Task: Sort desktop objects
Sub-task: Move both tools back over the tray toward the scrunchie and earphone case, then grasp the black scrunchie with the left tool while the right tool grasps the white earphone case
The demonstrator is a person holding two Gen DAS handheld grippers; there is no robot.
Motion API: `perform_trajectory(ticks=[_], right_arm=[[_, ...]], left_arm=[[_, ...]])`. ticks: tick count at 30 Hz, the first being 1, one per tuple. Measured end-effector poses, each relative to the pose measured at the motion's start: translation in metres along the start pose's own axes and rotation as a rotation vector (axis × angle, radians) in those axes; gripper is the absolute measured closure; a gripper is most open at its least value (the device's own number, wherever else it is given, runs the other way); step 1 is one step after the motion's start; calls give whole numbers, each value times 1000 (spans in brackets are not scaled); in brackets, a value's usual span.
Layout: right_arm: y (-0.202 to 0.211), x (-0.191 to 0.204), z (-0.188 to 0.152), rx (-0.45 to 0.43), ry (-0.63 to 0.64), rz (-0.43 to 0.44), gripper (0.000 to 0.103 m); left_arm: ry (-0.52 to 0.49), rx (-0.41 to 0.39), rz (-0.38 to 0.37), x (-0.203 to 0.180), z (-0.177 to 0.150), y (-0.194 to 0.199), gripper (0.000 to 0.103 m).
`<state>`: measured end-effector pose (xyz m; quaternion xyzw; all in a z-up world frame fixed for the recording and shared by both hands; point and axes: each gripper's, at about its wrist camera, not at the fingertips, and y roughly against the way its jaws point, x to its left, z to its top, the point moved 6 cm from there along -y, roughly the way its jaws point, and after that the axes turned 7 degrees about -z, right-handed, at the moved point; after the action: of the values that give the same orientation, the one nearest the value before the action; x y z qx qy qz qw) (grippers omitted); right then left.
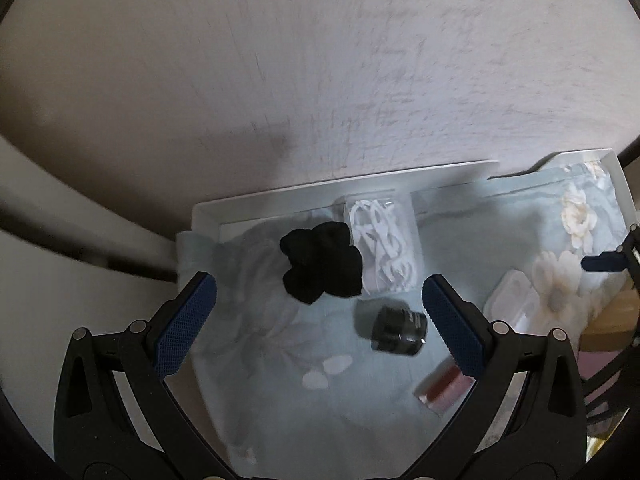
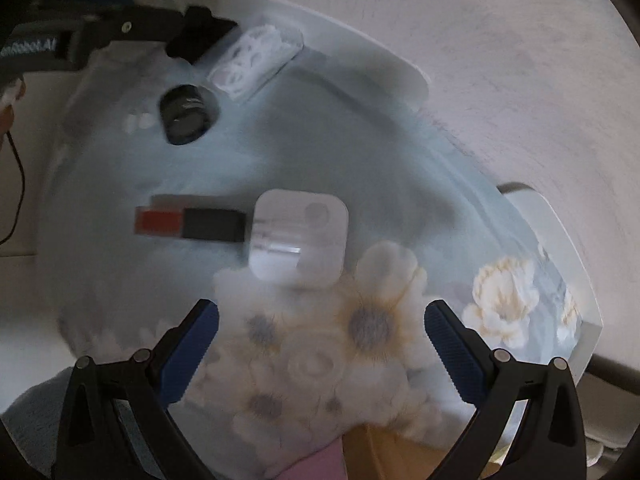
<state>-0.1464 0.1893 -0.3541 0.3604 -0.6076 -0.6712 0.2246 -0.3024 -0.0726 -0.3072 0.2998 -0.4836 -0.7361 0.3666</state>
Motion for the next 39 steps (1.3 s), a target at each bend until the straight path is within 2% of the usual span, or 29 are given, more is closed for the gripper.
perform_trajectory(ticks=[7,11,14,16,18,19,20,22,25,30,34,39], right_arm=[[-21,4,12,16,22,-12,1],[-27,3,17,16,15,12,1],[-29,2,20,4,16,20,1],[-32,3,20,4,13,31,12],[-34,3,20,11,6,50,20],[-33,2,21,-2,6,40,23],[-31,1,22,-9,6,40,24],[-29,-1,23,-19,2,40,32],[-25,-4,25,-28,2,37,43],[-22,-5,23,-32,-13,45,43],[-16,-10,20,-31,-75,123,43],[-6,-16,15,-39,-96,118,43]], left_arm=[[27,-6,-25,12,4,-23,0],[44,-7,-28,20,4,-33,3],[47,2,-31,23,3,-40,11],[51,13,-45,24,2,-45,31],[63,5,-66,24,1,-46,40],[69,5,-69,25,1,-47,50],[71,14,-67,26,1,-49,56],[77,28,-88,26,-2,-53,69],[86,23,-95,24,-4,-54,76],[74,8,-97,17,-4,-48,82],[47,-8,-94,12,-5,-38,85],[60,-23,-100,10,-7,-27,86]])
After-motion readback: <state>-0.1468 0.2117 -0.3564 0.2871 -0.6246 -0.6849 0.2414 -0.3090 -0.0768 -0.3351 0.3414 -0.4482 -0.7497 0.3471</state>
